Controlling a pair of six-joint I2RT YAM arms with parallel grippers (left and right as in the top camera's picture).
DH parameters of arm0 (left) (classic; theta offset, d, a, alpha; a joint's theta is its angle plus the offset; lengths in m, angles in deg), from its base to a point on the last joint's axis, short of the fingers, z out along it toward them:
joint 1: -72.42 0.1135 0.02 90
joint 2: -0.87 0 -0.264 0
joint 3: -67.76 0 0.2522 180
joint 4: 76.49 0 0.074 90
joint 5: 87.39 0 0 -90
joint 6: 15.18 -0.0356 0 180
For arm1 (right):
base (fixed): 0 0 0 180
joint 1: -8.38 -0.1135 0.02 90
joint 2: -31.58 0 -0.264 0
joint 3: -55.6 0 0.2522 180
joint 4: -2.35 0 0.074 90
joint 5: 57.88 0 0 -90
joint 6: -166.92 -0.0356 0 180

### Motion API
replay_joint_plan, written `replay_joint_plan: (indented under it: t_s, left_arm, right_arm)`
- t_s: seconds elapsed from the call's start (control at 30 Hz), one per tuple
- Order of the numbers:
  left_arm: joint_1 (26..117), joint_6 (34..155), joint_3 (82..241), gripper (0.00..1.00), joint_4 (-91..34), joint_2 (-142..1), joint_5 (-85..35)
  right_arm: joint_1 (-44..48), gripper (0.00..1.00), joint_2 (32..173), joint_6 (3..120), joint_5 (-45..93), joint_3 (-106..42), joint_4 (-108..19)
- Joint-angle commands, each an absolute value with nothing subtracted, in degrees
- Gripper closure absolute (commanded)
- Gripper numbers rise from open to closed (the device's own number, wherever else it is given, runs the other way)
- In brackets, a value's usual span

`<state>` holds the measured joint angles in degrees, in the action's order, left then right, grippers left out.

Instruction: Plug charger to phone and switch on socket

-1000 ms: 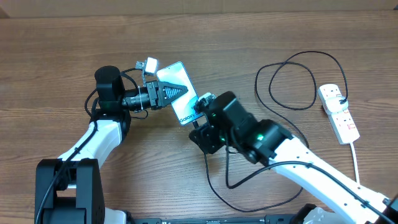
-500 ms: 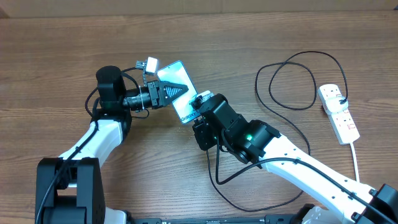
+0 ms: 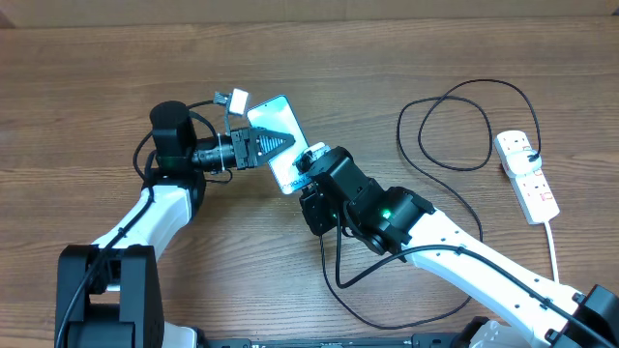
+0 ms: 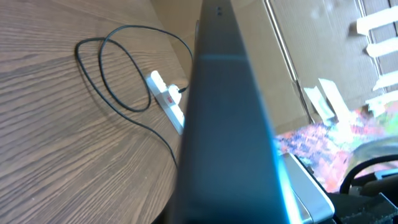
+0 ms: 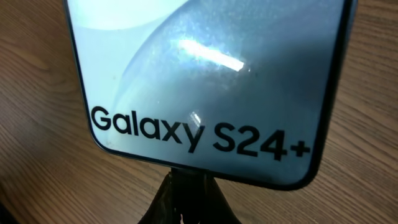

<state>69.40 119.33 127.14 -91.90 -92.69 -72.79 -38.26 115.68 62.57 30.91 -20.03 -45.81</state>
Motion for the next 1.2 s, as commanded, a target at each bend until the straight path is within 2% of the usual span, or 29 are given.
replay_joint_plan:
  t_s: [0.0, 0.43, 0.6, 0.77, 0.87, 1.1, 1.17]
  left_arm:
    - [66.3, 118.4, 127.0, 0.96, -91.2, -92.5, -84.4]
    - [66.0, 119.0, 124.4, 0.96, -91.2, -92.5, -83.5]
    - [66.1, 121.5, 124.4, 0.96, -91.2, -92.5, -75.5]
    - [66.1, 125.6, 124.4, 0.96, -91.2, -92.5, -67.1]
    - [66.0, 128.7, 124.4, 0.96, -91.2, -92.5, -62.5]
    - [64.9, 132.7, 124.4, 0.96, -91.1, -92.5, -54.9]
    - [63.6, 132.6, 124.4, 0.96, -90.2, -92.5, -53.7]
  right_arm:
    - [-37.3, 0.96, 116.0, 62.6, 37.0, -26.1, -43.2]
    - [-37.3, 0.96, 116.0, 61.9, 36.5, -28.1, -45.7]
    - [-37.3, 0.96, 115.5, 61.5, 36.2, -28.1, -50.9]
    - [-37.3, 0.87, 114.3, 58.5, 35.9, -28.1, -57.2]
    - [-37.3, 0.85, 113.6, 56.7, 35.9, -28.1, -59.3]
    - [-37.3, 0.43, 110.1, 55.7, 32.0, -28.3, -55.6]
    - [-36.9, 0.36, 108.6, 55.7, 32.1, -29.0, -55.8]
